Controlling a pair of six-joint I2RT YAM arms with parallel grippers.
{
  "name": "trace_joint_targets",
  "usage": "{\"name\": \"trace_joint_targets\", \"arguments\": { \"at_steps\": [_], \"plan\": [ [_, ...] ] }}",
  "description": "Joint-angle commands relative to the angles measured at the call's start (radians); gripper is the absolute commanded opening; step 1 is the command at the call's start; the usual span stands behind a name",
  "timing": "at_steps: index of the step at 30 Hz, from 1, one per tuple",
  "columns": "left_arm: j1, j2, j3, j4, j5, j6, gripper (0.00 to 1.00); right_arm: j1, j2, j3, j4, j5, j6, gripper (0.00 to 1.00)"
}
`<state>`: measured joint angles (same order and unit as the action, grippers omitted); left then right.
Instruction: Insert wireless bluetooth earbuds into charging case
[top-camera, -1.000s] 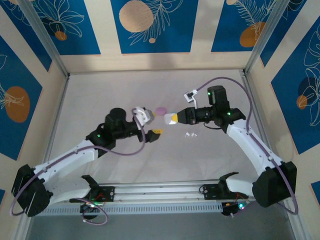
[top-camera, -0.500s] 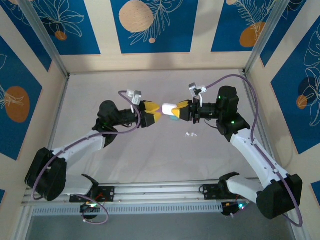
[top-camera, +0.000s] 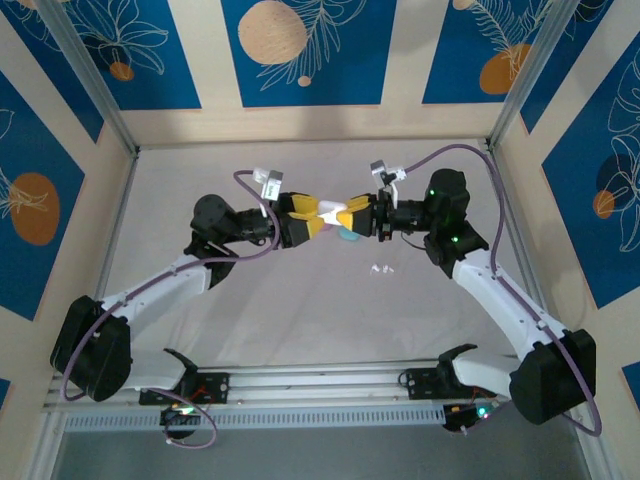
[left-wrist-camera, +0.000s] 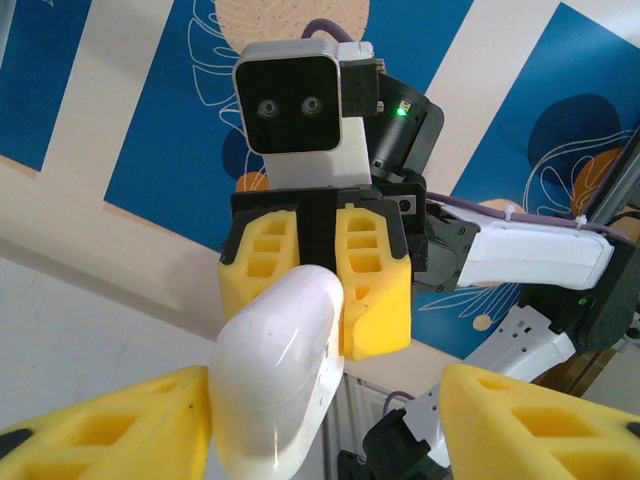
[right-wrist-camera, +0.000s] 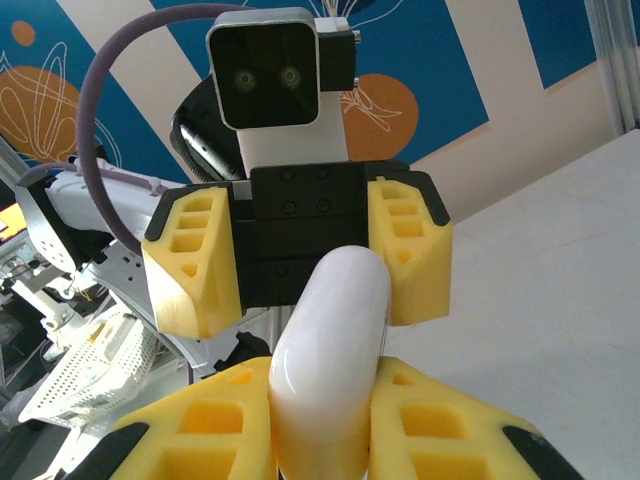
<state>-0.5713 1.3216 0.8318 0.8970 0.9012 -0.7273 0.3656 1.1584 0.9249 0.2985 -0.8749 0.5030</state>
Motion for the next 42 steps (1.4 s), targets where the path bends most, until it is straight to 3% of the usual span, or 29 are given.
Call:
{"name": "trace_joint_targets", "arguments": {
  "at_steps": [1, 15, 28, 33, 42],
  "plan": [
    [-0.017, -0.005, 0.044, 0.003, 0.025, 0.013, 0.58, 0.008, 0.01, 0.038, 0.044, -0.013, 0.012, 0.14],
    [-0.042, -0.022, 0.085, -0.11, 0.021, 0.094, 0.38, 0.015, 0.037, 0.033, 0.045, 0.011, 0.027, 0.16],
    [-0.044, -0.079, 0.054, -0.143, -0.031, 0.178, 0.18, 0.007, 0.043, 0.048, -0.068, 0.097, 0.015, 0.25],
    [-0.045, -0.099, 0.041, -0.171, -0.06, 0.226, 0.15, 0.006, 0.04, 0.057, -0.101, 0.111, 0.013, 0.29],
    [-0.063, -0.152, 0.027, -0.279, -0.104, 0.421, 0.15, 0.006, 0.042, 0.135, -0.319, 0.169, -0.055, 0.41]
  ]
}}
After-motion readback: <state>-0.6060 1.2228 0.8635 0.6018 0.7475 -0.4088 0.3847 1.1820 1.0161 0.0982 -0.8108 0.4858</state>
